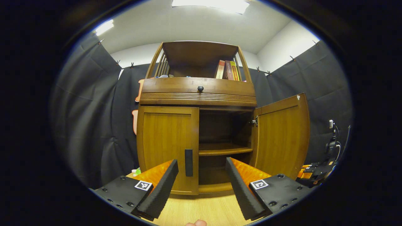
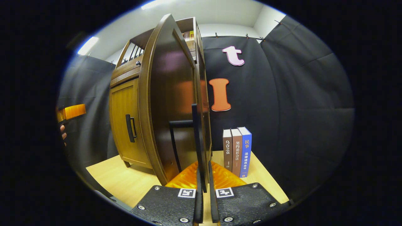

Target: Open the right door of the double-door shoe cabinet with the right hand, and open the left door with the left hand.

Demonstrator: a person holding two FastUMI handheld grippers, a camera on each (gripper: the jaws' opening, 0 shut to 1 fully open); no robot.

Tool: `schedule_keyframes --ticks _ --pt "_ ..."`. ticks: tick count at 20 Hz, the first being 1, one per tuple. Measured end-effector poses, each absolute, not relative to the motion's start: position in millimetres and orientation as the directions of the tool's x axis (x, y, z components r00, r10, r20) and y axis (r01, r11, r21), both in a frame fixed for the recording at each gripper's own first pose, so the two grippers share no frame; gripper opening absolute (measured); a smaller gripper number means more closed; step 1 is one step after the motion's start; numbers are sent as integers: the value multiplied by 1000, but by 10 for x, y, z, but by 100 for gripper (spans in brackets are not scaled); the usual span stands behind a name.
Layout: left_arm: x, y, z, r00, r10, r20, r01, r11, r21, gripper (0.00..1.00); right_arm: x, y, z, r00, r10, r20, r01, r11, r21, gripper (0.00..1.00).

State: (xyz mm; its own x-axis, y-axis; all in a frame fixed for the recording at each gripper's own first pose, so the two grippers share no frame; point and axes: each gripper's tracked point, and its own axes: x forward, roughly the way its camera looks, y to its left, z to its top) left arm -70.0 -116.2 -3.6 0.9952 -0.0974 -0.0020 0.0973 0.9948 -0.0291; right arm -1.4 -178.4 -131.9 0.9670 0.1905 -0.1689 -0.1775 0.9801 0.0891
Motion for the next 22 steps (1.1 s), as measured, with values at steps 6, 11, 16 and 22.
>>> schedule_keyframes --ticks 6,11,16,22 --pt "-722 -1061 -37 996 -87 4 87 996 -31 98 54 -1949 -1332 931 319 -180 -301 946 118 11" --pt "-751 -1066 -42 996 -89 29 91 994 -62 98 28 -1916 -1323 939 291 -181 -269 953 138 13" --pt "-722 -991 -100 996 -87 21 88 994 -71 98 -97 -1884 -1302 963 215 -163 -200 974 104 22" --pt "-556 -930 -196 997 -83 5 83 993 -81 98 -708 -2134 -1470 961 110 -255 -101 994 47 10"
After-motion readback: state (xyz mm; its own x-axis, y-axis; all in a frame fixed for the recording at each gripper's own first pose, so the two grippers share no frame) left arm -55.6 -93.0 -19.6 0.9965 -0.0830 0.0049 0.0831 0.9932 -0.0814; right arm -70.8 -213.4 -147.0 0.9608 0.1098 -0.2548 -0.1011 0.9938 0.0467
